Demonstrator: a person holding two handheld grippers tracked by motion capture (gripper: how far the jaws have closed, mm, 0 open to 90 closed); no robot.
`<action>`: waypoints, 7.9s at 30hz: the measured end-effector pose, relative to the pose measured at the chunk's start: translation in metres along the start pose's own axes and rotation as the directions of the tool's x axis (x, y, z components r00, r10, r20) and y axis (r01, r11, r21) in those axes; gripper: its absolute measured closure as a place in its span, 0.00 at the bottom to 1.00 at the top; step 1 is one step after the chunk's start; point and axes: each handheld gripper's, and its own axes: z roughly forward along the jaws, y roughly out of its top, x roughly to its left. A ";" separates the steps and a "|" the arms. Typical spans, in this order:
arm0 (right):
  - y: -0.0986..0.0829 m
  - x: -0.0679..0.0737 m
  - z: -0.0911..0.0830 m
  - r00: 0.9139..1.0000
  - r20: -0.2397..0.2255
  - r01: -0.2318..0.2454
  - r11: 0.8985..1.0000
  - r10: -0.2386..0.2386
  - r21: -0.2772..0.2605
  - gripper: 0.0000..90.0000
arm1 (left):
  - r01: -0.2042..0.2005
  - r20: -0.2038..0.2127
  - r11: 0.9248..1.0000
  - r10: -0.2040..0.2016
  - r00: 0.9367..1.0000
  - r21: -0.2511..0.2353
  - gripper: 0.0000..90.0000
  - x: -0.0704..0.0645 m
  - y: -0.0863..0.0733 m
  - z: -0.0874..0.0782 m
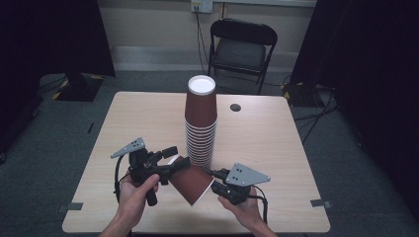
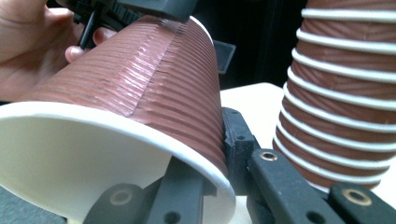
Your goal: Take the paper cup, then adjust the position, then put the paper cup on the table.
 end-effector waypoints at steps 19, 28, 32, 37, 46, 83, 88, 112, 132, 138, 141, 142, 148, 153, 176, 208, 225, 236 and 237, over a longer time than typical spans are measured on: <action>-0.007 -0.030 -0.014 0.990 0.008 -0.143 0.969 0.144 0.202 0.96 | -0.196 -0.043 0.979 0.198 0.979 0.050 0.17 0.008 -0.008 -0.006; -0.008 -0.048 -0.019 0.976 0.007 -0.207 0.924 0.216 0.320 0.96 | -0.257 0.014 0.959 0.257 0.966 0.120 0.18 0.008 -0.014 -0.004; -0.007 -0.054 -0.023 0.968 -0.007 -0.234 0.906 0.253 0.353 0.96 | -0.311 0.038 0.937 0.309 0.950 0.160 0.18 0.005 -0.017 0.001; -0.007 -0.059 -0.026 0.957 -0.033 -0.253 0.883 0.289 0.396 0.96 | -0.428 0.062 0.874 0.426 0.903 0.228 0.18 -0.003 -0.025 0.009; -0.008 -0.062 -0.022 0.946 -0.072 -0.239 0.831 0.315 0.502 0.96 | -0.539 0.177 0.792 0.509 0.842 0.286 0.17 -0.011 -0.036 0.019; -0.003 -0.058 0.017 0.904 -0.066 -0.223 0.597 0.423 0.770 0.96 | -0.768 0.335 0.517 0.698 0.633 0.378 0.09 -0.031 -0.077 0.056; -0.004 -0.057 0.020 0.899 -0.065 -0.232 0.597 0.433 0.768 0.96 | -0.777 0.332 0.509 0.708 0.623 0.371 0.07 -0.034 -0.078 0.058; -0.002 -0.054 0.024 0.893 -0.028 -0.284 0.611 0.449 0.739 0.79 | -0.796 0.280 0.506 0.753 0.596 0.333 0.11 -0.041 -0.081 0.068; 0.008 -0.069 -0.012 0.899 0.013 -0.385 0.775 0.438 0.501 0.51 | -0.633 0.194 0.724 0.603 0.774 0.274 0.10 -0.020 -0.069 0.045; 0.011 -0.078 -0.029 0.901 0.032 -0.411 0.826 0.433 0.386 0.47 | -0.589 0.159 0.771 0.568 0.808 0.242 0.10 -0.018 -0.061 0.032; 0.009 -0.082 -0.037 0.913 0.073 -0.400 0.848 0.400 0.348 0.44 | -0.559 0.138 0.796 0.542 0.829 0.232 0.10 -0.014 -0.056 0.026; 0.009 -0.082 -0.037 0.913 0.073 -0.400 0.848 0.400 0.348 0.44 | -0.549 0.132 0.802 0.533 0.836 0.236 0.10 -0.013 -0.055 0.025; 0.005 -0.088 -0.043 0.928 0.110 -0.373 0.877 0.356 0.303 0.40 | -0.510 0.114 0.834 0.497 0.860 0.210 0.10 -0.011 -0.048 0.018; 0.004 -0.089 -0.047 0.926 0.127 -0.376 0.880 0.354 0.291 0.40 | -0.490 0.090 0.849 0.482 0.871 0.195 0.10 -0.007 -0.043 0.012; 0.000 -0.096 -0.066 0.919 0.236 -0.370 0.898 0.316 0.238 0.34 | -0.374 -0.080 0.920 0.384 0.920 0.120 0.10 0.021 -0.015 -0.017; -0.035 -0.099 -0.081 0.899 0.282 -0.411 0.870 0.336 0.271 0.34 | -0.308 -0.291 0.946 0.323 0.900 0.098 0.08 0.080 -0.004 -0.012; -0.035 -0.101 -0.084 0.896 0.289 -0.415 0.869 0.338 0.271 0.34 | -0.256 -0.388 0.966 0.253 0.886 0.045 0.08 0.120 -0.004 0.008; -0.038 -0.102 -0.082 0.895 0.291 -0.419 0.863 0.339 0.283 0.35 | -0.247 -0.446 0.969 0.229 0.865 0.017 0.08 0.144 0.003 0.021; -0.038 -0.102 -0.082 0.895 0.291 -0.419 0.863 0.339 0.283 0.35 | -0.245 -0.449 0.969 0.224 0.865 0.011 0.08 0.146 0.002 0.023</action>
